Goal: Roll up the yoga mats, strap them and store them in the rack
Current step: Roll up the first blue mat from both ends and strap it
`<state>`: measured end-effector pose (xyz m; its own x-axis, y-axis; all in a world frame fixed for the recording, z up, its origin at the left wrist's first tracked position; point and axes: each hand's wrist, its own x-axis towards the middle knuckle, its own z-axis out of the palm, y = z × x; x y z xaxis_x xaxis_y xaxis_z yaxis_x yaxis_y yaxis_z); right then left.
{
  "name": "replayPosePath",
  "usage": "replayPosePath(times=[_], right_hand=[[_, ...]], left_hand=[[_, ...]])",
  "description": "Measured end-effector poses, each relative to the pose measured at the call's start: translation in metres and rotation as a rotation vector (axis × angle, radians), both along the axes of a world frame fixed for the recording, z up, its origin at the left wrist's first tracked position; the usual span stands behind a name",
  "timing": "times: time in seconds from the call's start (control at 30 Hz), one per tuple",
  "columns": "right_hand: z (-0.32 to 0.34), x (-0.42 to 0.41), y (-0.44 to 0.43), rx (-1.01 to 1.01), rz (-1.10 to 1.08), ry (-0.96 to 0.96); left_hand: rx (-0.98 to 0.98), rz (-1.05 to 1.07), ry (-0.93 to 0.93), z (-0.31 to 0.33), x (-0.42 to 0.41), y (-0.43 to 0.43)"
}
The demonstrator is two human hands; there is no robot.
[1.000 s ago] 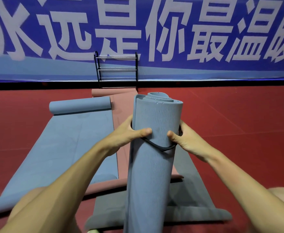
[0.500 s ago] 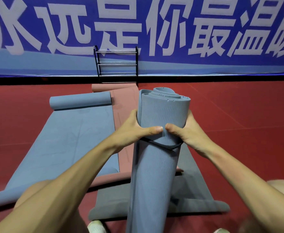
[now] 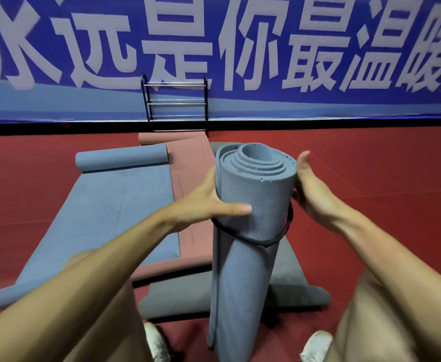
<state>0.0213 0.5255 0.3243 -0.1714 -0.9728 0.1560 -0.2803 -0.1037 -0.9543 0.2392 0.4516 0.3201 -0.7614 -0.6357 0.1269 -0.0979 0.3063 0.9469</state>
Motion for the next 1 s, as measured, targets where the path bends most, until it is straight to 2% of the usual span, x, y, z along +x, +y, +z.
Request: replayPosePath(times=[0.07, 0.2, 0.27, 0.3, 0.33, 0.4, 0.43, 0.57, 0.73, 0.87, 1.0], right_hand=[[0.018, 0.004, -0.003, 0.035, -0.070, -0.098], [0.049, 0.021, -0.008, 0.202, -0.096, -0.076], [0.060, 0.030, -0.009, 0.265, -0.091, -0.070], [0.064, 0.036, -0.010, 0.272, -0.103, -0.020], [0.065, 0.040, -0.012, 0.266, -0.135, 0.084], [0.062, 0.047, -0.014, 0.222, -0.250, 0.448], [0.060, 0.047, -0.015, 0.197, -0.298, 0.600], [0.058, 0.044, -0.020, 0.181, -0.225, 0.926], [0.065, 0.051, -0.020, 0.190, -0.112, 0.955], [0.064, 0.048, -0.021, 0.150, -0.055, 1.024], [0.064, 0.041, -0.024, 0.158, -0.059, 0.997]], left_hand=[[0.120, -0.024, -0.008, 0.020, 0.001, 0.001], [0.221, 0.280, -0.054, 0.064, -0.022, 0.005], [0.219, 0.359, -0.072, 0.080, -0.037, 0.012], [0.142, 0.397, -0.101, 0.083, -0.044, 0.016], [-0.021, 0.434, -0.178, 0.083, -0.049, 0.018], [-0.389, 0.503, -0.383, 0.079, -0.053, 0.022], [-0.518, 0.522, -0.424, 0.075, -0.054, 0.023], [-0.605, 0.476, -0.527, 0.074, -0.050, 0.017], [-0.603, 0.375, -0.678, 0.072, -0.046, 0.008], [-0.685, 0.356, -0.702, 0.070, -0.041, 0.009], [-0.634, 0.353, -0.705, 0.075, -0.046, 0.008]])
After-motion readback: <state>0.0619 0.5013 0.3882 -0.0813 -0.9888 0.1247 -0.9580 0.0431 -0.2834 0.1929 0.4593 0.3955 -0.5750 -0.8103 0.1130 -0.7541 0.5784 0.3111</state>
